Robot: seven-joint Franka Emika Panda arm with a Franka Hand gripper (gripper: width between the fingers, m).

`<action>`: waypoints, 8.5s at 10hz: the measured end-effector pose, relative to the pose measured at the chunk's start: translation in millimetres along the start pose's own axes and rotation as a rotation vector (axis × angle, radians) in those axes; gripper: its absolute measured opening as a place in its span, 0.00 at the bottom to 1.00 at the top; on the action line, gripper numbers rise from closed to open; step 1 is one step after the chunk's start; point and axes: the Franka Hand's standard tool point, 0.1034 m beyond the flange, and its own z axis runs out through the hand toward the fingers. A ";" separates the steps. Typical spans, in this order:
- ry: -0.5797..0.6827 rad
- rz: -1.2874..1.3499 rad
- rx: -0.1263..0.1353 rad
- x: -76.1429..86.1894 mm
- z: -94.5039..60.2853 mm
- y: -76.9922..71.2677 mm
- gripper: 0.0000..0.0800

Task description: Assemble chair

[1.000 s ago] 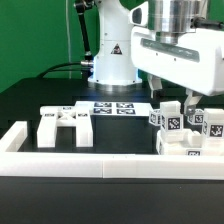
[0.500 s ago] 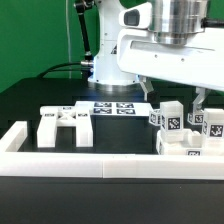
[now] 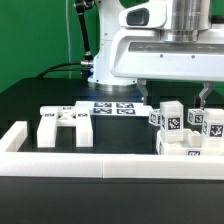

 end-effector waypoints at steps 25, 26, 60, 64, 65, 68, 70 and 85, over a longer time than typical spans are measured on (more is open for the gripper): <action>-0.005 1.097 0.000 -0.6 5.0 -2.7 0.36; -0.005 1.142 0.000 -0.8 5.0 -3.1 0.36; 0.038 0.354 -0.015 3.5 4.7 -2.6 0.36; 0.038 0.752 -0.001 3.7 5.3 -2.8 0.36; 0.037 0.815 0.003 3.8 5.4 -2.8 0.36; 0.036 0.978 0.010 4.6 5.5 -3.4 0.36; 0.031 1.028 0.015 3.8 6.2 -5.6 0.61; 0.036 -0.185 -0.028 4.7 5.2 -7.7 0.81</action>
Offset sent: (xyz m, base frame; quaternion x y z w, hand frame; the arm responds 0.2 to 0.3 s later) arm -0.0009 0.0004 -0.0017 -0.0027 0.0166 -0.1933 0.9810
